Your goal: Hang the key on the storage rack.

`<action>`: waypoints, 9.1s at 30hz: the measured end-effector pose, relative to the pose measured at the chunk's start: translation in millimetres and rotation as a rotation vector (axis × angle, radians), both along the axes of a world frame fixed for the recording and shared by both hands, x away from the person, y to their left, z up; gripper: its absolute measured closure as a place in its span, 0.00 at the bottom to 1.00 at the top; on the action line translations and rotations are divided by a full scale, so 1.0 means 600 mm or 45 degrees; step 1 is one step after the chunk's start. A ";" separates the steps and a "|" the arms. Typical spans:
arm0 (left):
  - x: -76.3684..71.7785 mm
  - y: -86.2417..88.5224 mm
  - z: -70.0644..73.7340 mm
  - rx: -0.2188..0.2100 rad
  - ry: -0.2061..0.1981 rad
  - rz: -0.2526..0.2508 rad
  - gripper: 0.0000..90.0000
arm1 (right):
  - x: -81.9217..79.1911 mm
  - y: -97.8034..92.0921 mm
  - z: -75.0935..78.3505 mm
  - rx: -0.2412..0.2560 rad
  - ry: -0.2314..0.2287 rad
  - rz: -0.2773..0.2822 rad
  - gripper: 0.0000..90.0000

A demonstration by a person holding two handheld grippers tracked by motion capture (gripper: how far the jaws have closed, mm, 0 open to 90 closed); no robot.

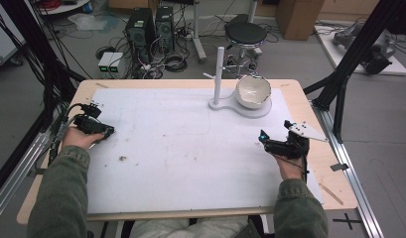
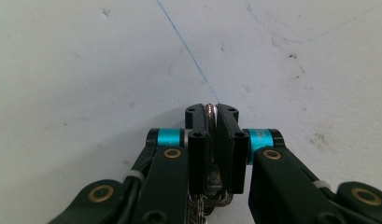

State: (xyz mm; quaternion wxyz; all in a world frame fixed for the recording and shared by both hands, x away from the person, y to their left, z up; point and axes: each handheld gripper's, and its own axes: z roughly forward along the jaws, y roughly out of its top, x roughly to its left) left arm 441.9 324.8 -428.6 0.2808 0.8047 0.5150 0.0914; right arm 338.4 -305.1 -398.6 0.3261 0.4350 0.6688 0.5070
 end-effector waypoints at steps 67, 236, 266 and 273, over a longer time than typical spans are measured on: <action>-0.085 -0.021 0.222 -0.104 -0.521 -0.090 0.93 | 0.001 0.000 -0.001 0.023 0.018 0.013 0.02; 0.156 -0.533 0.289 -0.539 -0.603 -0.476 0.75 | -0.016 -0.032 -0.003 0.031 0.022 -0.004 0.02; 0.115 -0.475 0.240 -0.545 -0.556 -0.476 0.02 | -0.015 -0.032 -0.004 0.026 0.032 -0.018 0.02; 0.099 -0.464 0.236 -0.518 -0.573 -0.474 0.02 | -0.014 -0.032 -0.004 0.023 0.038 -0.016 0.02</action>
